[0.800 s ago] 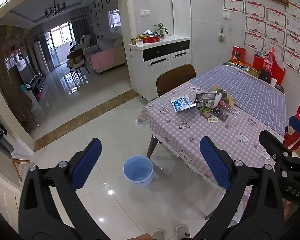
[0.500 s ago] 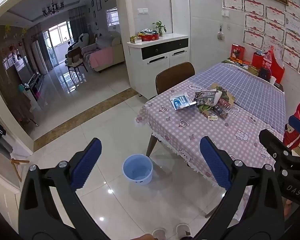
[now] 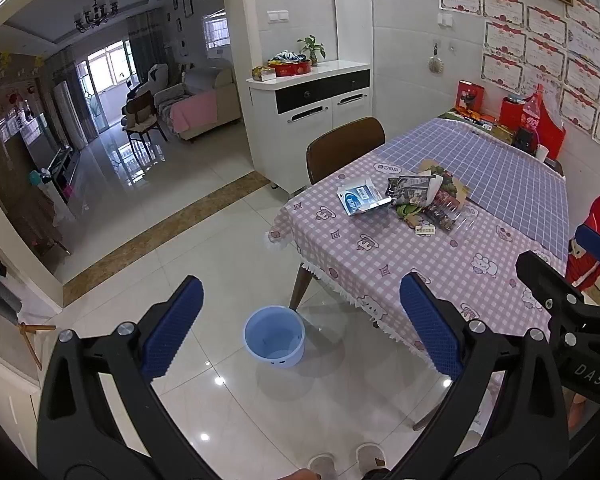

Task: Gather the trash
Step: 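Move both tools toward the trash pile on the table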

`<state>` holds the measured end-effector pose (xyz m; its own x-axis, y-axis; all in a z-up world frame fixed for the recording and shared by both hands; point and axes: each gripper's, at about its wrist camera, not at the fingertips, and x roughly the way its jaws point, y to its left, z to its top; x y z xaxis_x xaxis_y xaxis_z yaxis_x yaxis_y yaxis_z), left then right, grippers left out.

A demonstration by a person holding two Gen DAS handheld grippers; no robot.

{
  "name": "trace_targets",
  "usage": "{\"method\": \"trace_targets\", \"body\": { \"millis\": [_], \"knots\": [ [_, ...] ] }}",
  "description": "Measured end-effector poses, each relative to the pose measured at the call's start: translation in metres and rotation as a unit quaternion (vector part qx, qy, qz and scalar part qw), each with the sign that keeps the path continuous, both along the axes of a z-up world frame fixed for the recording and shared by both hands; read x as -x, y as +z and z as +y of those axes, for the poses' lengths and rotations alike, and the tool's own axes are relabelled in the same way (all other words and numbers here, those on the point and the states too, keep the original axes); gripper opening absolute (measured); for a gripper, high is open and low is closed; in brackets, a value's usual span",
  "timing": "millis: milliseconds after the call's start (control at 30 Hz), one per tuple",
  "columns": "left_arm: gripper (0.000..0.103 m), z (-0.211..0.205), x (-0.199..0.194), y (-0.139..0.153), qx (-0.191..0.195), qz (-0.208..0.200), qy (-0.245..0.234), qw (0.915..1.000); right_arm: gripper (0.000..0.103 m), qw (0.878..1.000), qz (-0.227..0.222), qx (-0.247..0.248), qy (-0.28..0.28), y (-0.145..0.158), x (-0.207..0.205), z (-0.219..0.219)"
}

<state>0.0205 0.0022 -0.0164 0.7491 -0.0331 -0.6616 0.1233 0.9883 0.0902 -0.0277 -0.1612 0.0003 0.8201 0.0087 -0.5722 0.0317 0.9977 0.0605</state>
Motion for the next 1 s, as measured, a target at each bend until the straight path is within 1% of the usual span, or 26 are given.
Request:
{"method": "trace_targets", "body": {
  "millis": [133, 167, 500, 667, 1000],
  "knots": [
    [0.097, 0.002, -0.003, -0.001, -0.001, -0.001, -0.002, 1.0, 0.099, 1.0, 0.003, 0.0, -0.001, -0.001, -0.007, 0.007],
    [0.097, 0.013, -0.008, 0.002, 0.001, 0.0, -0.003, 1.0, 0.099, 1.0, 0.004, 0.0, -0.001, 0.0, -0.008, 0.007],
    [0.097, 0.037, -0.018, 0.003, 0.007, 0.001, -0.002, 1.0, 0.099, 1.0, 0.005, 0.006, 0.003, 0.001, -0.019, 0.029],
    [0.097, 0.041, -0.018, 0.002, 0.008, 0.002, -0.002, 1.0, 0.099, 1.0, 0.009, 0.005, 0.004, 0.001, -0.023, 0.04],
    [0.097, 0.067, -0.027, -0.003, 0.007, 0.008, -0.005, 0.9999, 0.099, 1.0, 0.015, 0.004, 0.009, -0.008, -0.033, 0.062]
  ]
}}
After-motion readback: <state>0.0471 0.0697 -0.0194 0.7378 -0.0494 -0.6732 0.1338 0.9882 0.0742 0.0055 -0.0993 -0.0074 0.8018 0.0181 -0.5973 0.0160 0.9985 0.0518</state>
